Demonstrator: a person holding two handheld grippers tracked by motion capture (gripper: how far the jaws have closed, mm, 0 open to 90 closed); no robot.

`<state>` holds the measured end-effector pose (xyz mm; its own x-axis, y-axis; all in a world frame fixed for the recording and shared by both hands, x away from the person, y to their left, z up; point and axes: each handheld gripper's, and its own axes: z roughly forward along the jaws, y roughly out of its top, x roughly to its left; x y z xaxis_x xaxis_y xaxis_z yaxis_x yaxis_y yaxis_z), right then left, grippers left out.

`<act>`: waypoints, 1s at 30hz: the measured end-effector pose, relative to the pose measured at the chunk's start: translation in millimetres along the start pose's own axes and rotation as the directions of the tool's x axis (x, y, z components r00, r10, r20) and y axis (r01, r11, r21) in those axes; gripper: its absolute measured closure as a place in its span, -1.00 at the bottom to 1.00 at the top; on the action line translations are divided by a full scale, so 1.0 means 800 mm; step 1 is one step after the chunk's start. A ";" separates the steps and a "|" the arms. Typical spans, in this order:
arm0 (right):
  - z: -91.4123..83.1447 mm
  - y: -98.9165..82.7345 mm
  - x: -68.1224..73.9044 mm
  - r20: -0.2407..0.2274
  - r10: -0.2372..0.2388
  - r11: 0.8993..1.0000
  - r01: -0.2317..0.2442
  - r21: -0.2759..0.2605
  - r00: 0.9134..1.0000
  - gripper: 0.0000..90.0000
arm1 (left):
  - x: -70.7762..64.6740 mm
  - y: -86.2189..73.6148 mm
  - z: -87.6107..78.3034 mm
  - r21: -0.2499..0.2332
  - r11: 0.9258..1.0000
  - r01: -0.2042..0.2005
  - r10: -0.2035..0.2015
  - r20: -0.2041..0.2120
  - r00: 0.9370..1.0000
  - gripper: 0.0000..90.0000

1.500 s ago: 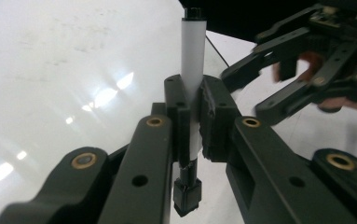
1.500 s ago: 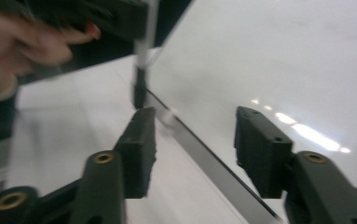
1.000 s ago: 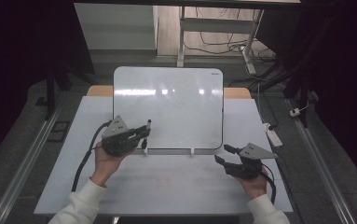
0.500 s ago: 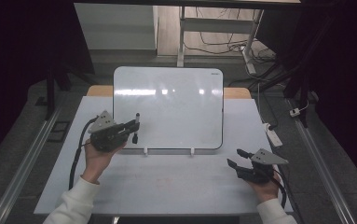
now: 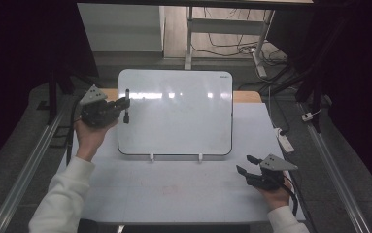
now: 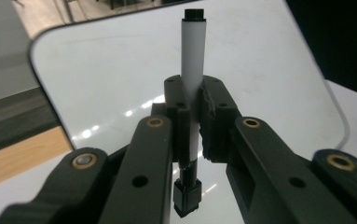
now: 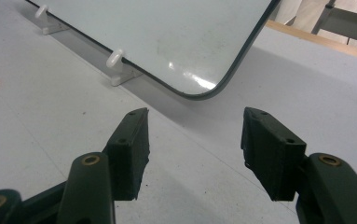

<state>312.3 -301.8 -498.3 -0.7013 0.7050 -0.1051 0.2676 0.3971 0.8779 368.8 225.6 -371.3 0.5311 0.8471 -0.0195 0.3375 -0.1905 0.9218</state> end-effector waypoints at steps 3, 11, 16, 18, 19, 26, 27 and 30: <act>0.001 0.000 0.001 0.001 -0.007 1.000 0.007 0.008 1.000 -0.08 | 0.013 0.012 0.011 0.033 0.999 0.001 0.000 -0.031 1.000 0.81; 0.004 0.000 0.003 0.001 -0.017 1.000 0.017 0.017 1.000 -0.08 | 0.044 0.026 0.042 0.124 0.992 0.023 -0.009 -0.108 0.994 0.81; 0.004 0.001 0.004 0.001 -0.012 1.000 0.012 0.010 1.000 -0.08 | 0.053 0.035 0.062 0.140 0.989 0.038 -0.022 -0.114 0.993 0.81; 0.004 0.001 0.004 -0.003 -0.010 1.000 0.010 0.010 1.000 -0.08 | 0.055 0.038 0.068 0.150 0.988 0.028 -0.009 -0.126 0.992 0.81; 0.004 0.001 0.005 -0.003 -0.009 1.000 0.009 0.013 1.000 -0.08 | 0.056 0.039 0.070 0.144 0.989 0.029 -0.010 -0.128 0.992 0.81; 0.006 0.002 0.007 -0.019 -0.008 1.000 0.008 0.011 1.000 -0.08 | 0.059 0.044 0.090 0.177 0.984 -0.013 0.044 -0.173 0.984 0.80; 0.007 0.001 0.007 -0.020 -0.009 1.000 0.009 0.017 1.000 -0.08 | 0.060 0.045 0.093 0.177 0.984 -0.018 0.050 -0.173 0.984 0.80; 0.007 0.002 0.008 -0.023 -0.007 1.000 0.008 0.016 1.000 -0.08 | 0.062 0.047 0.102 0.191 0.981 -0.028 0.063 -0.179 0.982 0.79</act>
<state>312.3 -293.6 -500.5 -0.7184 0.6883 -0.1008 0.2724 0.4117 0.8697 470.8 219.9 -369.4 0.4039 0.9084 0.1080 0.4643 -0.3053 0.8314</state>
